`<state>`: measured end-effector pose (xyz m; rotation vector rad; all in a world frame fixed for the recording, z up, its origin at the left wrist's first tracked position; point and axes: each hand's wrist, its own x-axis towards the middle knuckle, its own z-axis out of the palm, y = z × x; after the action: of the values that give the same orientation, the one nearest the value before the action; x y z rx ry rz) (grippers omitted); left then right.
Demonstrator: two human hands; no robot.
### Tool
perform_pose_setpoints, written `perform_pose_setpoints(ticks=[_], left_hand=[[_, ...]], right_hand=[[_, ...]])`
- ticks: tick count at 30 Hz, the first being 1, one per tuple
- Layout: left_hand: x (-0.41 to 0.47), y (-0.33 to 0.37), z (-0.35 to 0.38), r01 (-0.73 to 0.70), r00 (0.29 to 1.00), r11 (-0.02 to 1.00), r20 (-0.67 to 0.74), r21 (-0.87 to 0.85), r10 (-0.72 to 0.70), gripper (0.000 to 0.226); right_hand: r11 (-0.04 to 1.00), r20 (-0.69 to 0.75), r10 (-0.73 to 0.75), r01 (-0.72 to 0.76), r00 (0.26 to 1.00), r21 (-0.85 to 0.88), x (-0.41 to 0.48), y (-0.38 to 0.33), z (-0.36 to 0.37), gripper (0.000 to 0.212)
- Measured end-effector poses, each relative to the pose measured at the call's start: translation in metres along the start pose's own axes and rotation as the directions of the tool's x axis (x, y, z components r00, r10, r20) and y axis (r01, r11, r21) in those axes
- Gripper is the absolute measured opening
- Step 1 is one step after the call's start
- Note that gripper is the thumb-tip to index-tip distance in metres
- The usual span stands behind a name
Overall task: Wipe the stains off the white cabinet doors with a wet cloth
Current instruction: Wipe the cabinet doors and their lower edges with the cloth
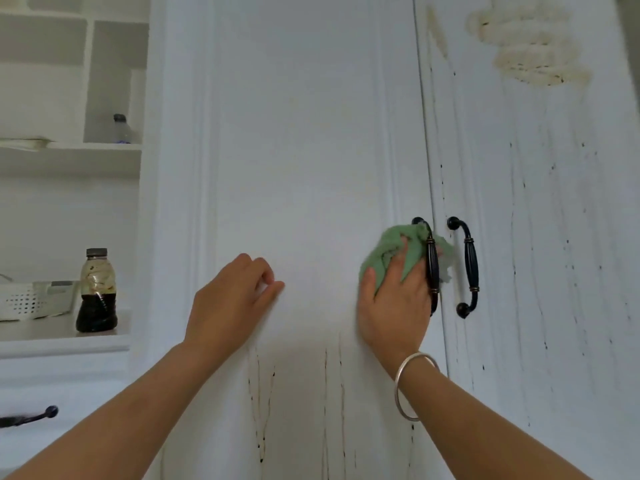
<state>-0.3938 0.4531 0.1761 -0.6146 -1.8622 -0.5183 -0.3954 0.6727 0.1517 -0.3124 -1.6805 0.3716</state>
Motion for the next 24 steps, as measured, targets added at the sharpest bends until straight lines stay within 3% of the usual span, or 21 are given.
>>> perform_pose_setpoints(ticks=[5,10,14,17,19,22,24], left_hand=[[0.012,-0.005,0.007,-0.076,0.997,0.996,0.000,0.044,0.076,0.022],[0.021,-0.012,0.008,-0.169,0.986,0.976,0.012,0.134,0.169,0.026],[0.022,-0.009,0.008,-0.166,0.986,0.979,-0.014,0.119,0.169,0.028],[0.019,-0.012,0.006,-0.079,0.996,0.987,-0.029,0.142,0.084,0.039],[0.017,-0.016,0.006,-0.058,0.997,0.981,-0.046,0.186,0.067,0.045],[0.017,-0.018,0.008,-0.066,0.996,0.970,-0.048,0.234,0.079,0.047],[0.015,-0.018,0.009,-0.050,0.997,0.972,-0.047,0.231,0.063,0.047]], right_hand=[[0.985,-0.009,0.160,-0.159,0.987,0.073,0.036,-0.021,0.004,0.076],[1.000,-0.075,0.018,-0.018,0.997,-0.011,0.011,-0.005,0.012,0.063],[0.998,-0.078,-0.037,0.033,0.996,-0.050,-0.012,0.005,0.017,0.061],[0.965,0.020,-0.257,0.257,0.966,-0.046,-0.007,0.016,0.008,0.064],[0.883,0.078,-0.467,0.469,0.881,-0.010,0.004,0.014,0.003,0.063],[0.815,0.098,-0.577,0.579,0.811,0.004,-0.001,-0.003,0.004,0.061],[0.724,0.115,-0.686,0.690,0.718,0.008,-0.035,-0.013,0.012,0.059]])
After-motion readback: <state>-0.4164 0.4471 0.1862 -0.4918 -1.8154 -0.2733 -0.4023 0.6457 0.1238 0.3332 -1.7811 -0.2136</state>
